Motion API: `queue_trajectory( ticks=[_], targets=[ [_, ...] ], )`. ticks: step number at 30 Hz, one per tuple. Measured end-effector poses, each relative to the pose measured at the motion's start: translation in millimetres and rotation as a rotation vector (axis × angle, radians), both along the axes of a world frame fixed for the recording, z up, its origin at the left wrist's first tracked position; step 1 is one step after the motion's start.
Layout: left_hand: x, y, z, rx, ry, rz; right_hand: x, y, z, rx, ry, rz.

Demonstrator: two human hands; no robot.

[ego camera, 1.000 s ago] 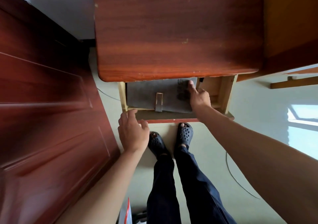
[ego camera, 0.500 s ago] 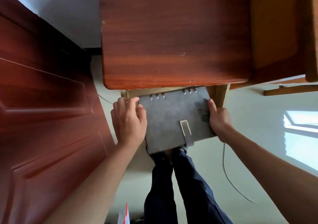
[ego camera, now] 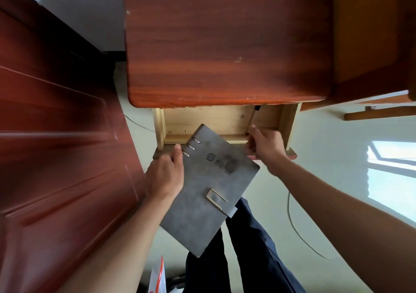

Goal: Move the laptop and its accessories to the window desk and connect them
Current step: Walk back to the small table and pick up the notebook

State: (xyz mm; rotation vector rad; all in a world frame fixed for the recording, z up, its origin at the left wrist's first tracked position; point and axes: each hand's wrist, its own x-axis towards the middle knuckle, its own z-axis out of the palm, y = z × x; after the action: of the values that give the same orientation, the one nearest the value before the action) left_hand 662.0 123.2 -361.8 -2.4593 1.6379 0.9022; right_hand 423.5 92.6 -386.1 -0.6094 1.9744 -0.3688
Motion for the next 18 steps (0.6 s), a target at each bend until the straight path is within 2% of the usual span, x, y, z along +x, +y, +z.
queue_trajectory(
  ticks=[3, 7, 10, 13, 18],
  targets=[
    [18, 18, -11, 0.016, 0.045, 0.095, -10, -24, -22, 0.067, 0.18, 0.045],
    [30, 40, -25, -0.028, 0.048, 0.202, -10, -42, -48, 0.196, 0.327, 0.081],
    [34, 49, -33, -0.065, 0.053, 0.227, -6, -37, -63, 0.141, 0.44, 0.183],
    [35, 52, -37, -0.024, 0.062, 0.248, -7, -25, -64, 0.049, 0.429, 0.159],
    [32, 49, -31, 0.035, 0.101, 0.205, -20, -14, -44, -0.069, 0.38, -0.053]
  ],
)
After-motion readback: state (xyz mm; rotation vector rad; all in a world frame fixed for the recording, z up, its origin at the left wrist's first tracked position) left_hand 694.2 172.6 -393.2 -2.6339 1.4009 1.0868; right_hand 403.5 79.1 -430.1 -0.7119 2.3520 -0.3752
